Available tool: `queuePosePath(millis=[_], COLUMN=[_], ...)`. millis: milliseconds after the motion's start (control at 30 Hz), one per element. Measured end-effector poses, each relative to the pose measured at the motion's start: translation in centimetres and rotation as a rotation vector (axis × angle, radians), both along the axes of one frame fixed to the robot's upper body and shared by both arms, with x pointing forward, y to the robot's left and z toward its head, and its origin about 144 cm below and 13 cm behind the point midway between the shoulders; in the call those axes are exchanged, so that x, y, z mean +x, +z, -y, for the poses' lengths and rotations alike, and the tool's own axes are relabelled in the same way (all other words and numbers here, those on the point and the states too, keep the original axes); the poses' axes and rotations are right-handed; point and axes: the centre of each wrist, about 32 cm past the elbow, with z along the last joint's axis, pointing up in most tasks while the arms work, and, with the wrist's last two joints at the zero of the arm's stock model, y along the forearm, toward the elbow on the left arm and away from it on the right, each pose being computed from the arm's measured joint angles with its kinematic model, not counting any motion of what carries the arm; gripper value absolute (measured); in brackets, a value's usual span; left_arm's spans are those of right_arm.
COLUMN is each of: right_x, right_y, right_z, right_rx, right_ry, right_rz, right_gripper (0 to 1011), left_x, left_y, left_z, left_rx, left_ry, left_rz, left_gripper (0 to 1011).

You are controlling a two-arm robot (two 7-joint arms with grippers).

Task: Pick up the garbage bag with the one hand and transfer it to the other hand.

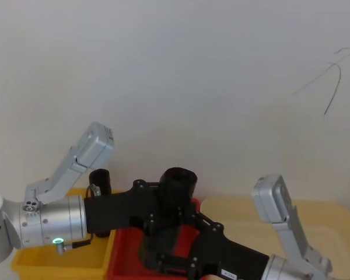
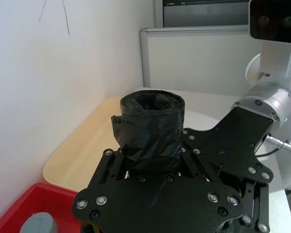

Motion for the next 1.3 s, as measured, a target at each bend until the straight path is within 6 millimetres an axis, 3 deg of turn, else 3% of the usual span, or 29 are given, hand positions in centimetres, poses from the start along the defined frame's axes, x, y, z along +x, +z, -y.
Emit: queuePosePath(millis=[333, 1300], right_x=[0.7, 2.0], right_y=[-1.0, -1.9], right_z=[-0.9, -0.9], right_rx=[0.010, 0.051], right_ry=[0.010, -0.012], right_rz=[-0.021, -0.052], right_gripper=[1000, 1000], left_x=[0.0, -0.2], left_y=[-0.3, -0.5], left_z=[0.2, 0.6], left_rx=[-0.009, -0.024], left_ry=[-0.009, -0.023], left_rz=[-0.012, -0.031], left_gripper=[383, 383])
